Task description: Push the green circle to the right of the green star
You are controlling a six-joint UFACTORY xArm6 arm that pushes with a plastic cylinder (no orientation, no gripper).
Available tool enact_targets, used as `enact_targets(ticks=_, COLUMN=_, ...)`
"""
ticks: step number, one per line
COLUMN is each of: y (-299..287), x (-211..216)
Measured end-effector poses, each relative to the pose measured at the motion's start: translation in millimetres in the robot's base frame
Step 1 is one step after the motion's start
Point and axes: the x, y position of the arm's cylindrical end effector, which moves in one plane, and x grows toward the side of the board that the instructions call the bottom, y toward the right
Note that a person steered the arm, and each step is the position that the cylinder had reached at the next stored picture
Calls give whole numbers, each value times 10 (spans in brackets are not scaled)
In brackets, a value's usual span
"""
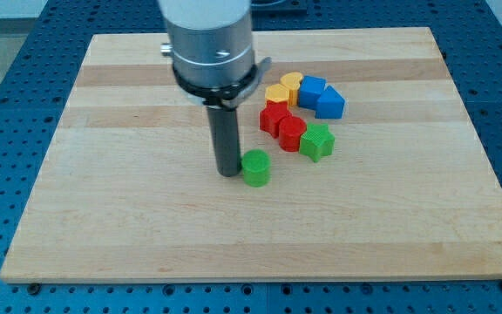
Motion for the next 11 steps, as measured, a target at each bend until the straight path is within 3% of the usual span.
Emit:
enact_targets(ticks=2, y=422, x=319)
enact_targets(ticks=5, y=1306, x=254)
enact_targets(ticks=9, y=1709, x=166)
enact_targets(ticks=11, y=1394, x=571)
